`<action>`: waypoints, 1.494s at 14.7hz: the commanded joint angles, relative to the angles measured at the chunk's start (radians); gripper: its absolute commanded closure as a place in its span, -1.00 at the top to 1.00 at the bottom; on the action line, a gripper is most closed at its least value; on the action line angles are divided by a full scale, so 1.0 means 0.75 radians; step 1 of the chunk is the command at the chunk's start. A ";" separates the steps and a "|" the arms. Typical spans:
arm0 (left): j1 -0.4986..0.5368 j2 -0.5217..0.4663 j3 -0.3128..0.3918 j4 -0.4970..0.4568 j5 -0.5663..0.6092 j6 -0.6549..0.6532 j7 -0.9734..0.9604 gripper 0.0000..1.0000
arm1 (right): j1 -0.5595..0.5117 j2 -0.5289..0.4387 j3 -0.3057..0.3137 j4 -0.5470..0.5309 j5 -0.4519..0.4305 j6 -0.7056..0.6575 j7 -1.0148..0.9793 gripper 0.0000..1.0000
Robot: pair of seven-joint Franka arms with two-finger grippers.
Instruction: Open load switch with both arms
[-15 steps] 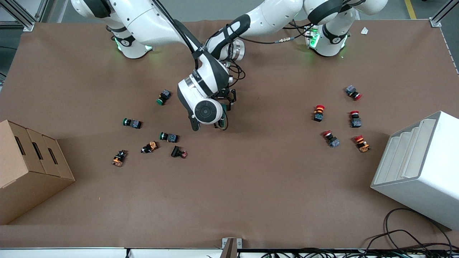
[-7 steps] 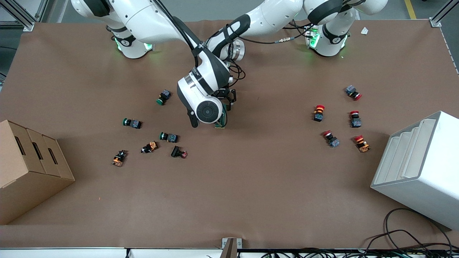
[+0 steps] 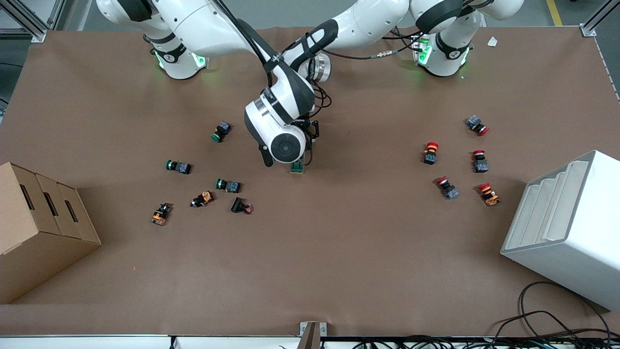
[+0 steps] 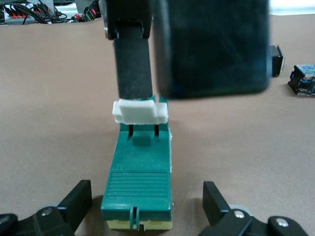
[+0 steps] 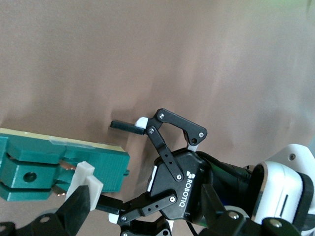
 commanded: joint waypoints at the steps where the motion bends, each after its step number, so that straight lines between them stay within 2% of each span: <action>1: -0.008 0.033 0.013 0.000 0.010 -0.003 -0.024 0.98 | 0.014 -0.010 -0.007 -0.027 0.026 0.019 0.014 1.00; 9: -0.006 0.033 0.013 0.002 0.010 -0.003 -0.024 0.98 | 0.047 0.015 -0.009 -0.113 0.012 0.144 0.012 1.00; 16: -0.006 0.031 0.013 0.004 0.010 -0.003 -0.018 0.98 | -0.020 -0.010 -0.021 -0.070 0.002 0.093 -0.084 1.00; 19: -0.004 0.027 0.013 0.004 0.010 -0.003 -0.016 0.98 | -0.159 -0.077 -0.019 0.019 -0.088 -0.076 -0.259 1.00; 22: 0.000 0.023 0.013 0.004 0.008 -0.003 0.001 0.98 | -0.259 -0.163 -0.019 0.040 -0.227 -0.116 -0.527 1.00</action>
